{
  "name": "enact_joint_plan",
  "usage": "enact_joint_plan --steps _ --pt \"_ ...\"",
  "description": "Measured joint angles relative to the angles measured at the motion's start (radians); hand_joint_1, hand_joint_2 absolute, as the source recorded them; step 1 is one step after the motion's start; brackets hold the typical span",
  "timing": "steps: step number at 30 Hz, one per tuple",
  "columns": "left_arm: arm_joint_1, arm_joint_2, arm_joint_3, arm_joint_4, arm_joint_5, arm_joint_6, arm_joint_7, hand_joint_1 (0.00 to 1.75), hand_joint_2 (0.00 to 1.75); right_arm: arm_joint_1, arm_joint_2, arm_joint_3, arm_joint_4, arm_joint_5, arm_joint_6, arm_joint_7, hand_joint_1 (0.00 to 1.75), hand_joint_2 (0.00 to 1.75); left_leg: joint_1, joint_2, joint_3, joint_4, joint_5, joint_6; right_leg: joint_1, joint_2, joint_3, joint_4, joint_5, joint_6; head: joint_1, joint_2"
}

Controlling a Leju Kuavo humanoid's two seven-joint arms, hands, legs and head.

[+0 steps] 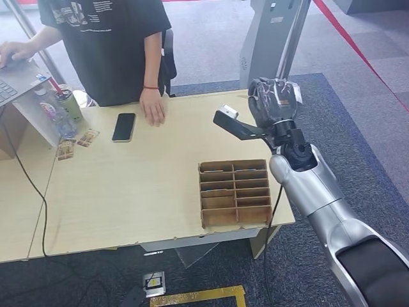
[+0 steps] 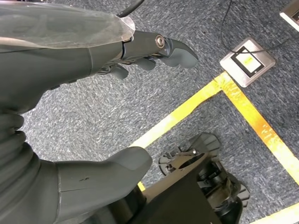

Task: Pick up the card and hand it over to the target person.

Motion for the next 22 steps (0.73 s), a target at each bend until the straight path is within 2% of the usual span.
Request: enact_joint_plan --steps 19,20,21,22 --pt "0.006 -0.001 0.003 0.001 0.001 0.001 0.0 0.0 1.75 -0.008 0.006 0.022 0.022 -0.013 0.003 -0.009 1.75 1.75 0.0 -0.002 0.0 0.0 0.0 0.0 0.0 -0.002 0.0 0.0 -0.001 0.0 0.0 0.0" --pt "0.006 -0.001 0.004 0.001 0.002 0.001 0.0 0.0 1.75 -0.005 0.005 0.022 0.016 -0.022 0.006 -0.014 1.46 1.75 0.0 -0.002 0.0 0.001 0.0 0.0 0.0 -0.002 0.0 0.0 -0.001 0.0 0.0 0.0" --pt "0.007 -0.001 0.005 0.001 0.003 0.001 0.0 0.0 1.75 -0.001 0.003 0.023 0.008 -0.03 0.008 -0.021 1.02 1.75 0.0 -0.002 0.0 0.0 0.0 0.0 0.0 -0.002 0.0 0.0 -0.001 0.0 0.0 0.0" --pt "0.008 -0.001 0.006 0.001 0.003 0.001 0.0 0.0 1.75 0.001 0.002 0.024 0.004 -0.035 0.009 -0.024 0.78 1.75 0.0 -0.002 0.0 0.0 0.0 0.0 0.0 -0.002 0.0 0.0 -0.001 0.0 0.0 0.0"
